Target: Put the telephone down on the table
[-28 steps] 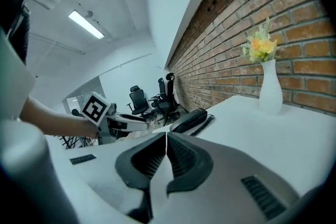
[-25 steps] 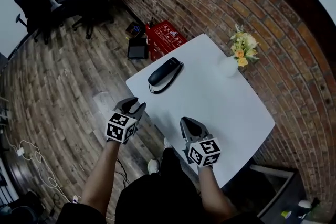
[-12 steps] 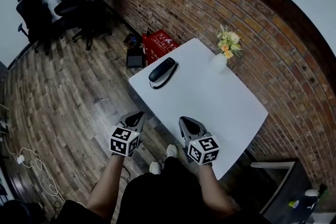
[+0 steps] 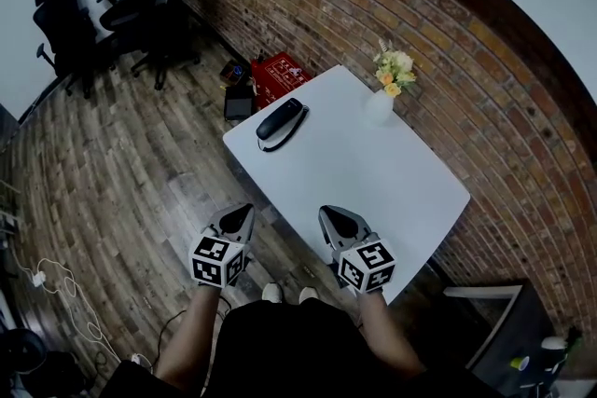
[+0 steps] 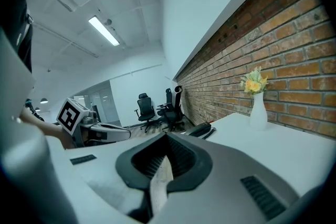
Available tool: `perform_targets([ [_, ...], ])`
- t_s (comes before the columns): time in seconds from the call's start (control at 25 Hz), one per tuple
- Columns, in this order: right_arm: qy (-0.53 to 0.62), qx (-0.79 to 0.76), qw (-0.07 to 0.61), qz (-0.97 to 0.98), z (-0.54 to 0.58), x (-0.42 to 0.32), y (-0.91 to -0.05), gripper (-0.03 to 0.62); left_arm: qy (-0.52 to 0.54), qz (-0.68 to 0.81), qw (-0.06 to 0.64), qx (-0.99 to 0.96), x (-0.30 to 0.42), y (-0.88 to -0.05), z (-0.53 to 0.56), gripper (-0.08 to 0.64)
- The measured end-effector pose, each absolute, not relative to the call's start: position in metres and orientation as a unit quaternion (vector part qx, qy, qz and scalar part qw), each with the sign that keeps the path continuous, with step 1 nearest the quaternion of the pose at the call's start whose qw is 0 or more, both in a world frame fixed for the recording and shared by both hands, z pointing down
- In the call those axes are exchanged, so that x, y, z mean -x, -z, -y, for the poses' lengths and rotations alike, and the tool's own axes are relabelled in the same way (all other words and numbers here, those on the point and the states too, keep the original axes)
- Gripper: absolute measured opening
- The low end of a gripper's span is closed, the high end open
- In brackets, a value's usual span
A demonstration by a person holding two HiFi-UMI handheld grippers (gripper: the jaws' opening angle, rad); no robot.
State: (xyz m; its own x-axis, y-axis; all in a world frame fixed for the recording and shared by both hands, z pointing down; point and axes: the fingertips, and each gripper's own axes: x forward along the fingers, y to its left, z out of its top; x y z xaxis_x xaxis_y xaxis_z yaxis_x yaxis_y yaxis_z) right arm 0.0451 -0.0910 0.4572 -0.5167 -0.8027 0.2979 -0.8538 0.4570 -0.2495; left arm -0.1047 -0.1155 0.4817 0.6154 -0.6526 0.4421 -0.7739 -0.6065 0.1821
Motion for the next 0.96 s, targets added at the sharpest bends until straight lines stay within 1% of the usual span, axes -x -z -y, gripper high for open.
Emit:
perform_targets([
  [0.16,-0.184,-0.483,0.062,0.854,0.079,-0.066,-0.450,0.021,-0.162,0.410,0.166,-0.882,0.087,-0.473,0.105,0.014],
  [0.28,-0.184,-0.485,0.059,0.853,0.070,-0.082,-0.448,0.021,-0.150,0.411,0.174,-0.882,0.075,-0.471,0.098,0.014],
  [0.48,-0.185,-0.484,0.050,0.854,0.059,-0.098,-0.443,0.021,-0.156,0.412,0.163,-0.883,0.062,-0.466,0.085,0.014],
  [0.96,-0.186,-0.477,0.052,0.857,0.041,-0.109,-0.445,0.021,-0.167,0.426,0.167,-0.873,0.058,-0.465,0.066,0.014],
])
